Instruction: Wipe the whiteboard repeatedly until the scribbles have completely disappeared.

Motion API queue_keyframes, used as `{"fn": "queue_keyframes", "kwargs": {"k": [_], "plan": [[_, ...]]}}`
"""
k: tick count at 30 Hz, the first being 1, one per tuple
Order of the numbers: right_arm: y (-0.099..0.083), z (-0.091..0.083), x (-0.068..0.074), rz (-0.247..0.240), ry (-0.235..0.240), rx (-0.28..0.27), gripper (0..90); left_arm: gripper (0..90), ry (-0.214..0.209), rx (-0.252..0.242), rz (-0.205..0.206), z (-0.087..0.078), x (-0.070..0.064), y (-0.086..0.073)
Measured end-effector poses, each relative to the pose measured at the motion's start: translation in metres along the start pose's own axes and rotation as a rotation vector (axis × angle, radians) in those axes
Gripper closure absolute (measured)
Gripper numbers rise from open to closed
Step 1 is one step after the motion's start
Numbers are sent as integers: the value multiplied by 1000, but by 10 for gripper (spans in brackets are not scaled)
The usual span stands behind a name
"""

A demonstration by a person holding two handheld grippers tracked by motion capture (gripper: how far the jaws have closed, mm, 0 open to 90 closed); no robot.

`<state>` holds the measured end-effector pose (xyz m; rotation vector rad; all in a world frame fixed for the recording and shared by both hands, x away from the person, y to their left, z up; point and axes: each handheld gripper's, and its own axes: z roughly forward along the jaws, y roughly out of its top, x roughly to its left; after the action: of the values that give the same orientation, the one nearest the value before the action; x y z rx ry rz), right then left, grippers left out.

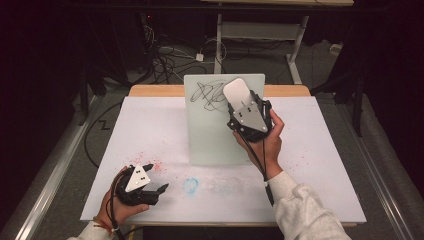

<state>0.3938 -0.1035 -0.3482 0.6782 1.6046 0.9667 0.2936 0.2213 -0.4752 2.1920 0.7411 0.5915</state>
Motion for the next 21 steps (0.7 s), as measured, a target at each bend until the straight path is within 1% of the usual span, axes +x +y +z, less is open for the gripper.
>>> {"fn": "queue_keyframes", "kwargs": {"k": [2, 3, 4, 5, 6, 10, 12, 14, 16, 18, 20, 21], "plan": [[7, 3, 1, -4, 2, -6, 310, 190, 0, -1, 0, 0, 0, 0], [9, 5, 2, -1, 2, -9, 310, 190, 4, -7, 9, 0, 0, 0], [12, 6, 2, 0, 3, -11, 310, 190, -1, -2, 1, 0, 0, 0], [14, 7, 3, 3, 1, -14, 310, 190, 2, -7, 10, 0, 0, 0], [16, 8, 4, 2, 2, -12, 310, 190, -3, -1, 2, 0, 0, 0], [21, 9, 6, 2, -3, -14, 310, 190, -5, 0, 4, 0, -1, 0], [19, 8, 7, 3, -6, -19, 310, 190, -4, -1, 4, -1, 0, 0], [15, 7, 7, 0, 3, -17, 310, 190, -4, -1, 3, -1, 0, 0], [9, 5, 10, -9, 4, -13, 310, 190, -4, -1, 2, -1, 0, -1], [3, 2, 14, -8, 7, -10, 309, 190, -4, 1, 2, -1, 0, 0], [-4, 0, 18, -19, 12, -8, 310, 190, 1, -7, 13, -1, 0, 0], [-8, -2, 20, -23, 13, -7, 310, 190, -4, -2, 3, -1, -1, 0]]}}
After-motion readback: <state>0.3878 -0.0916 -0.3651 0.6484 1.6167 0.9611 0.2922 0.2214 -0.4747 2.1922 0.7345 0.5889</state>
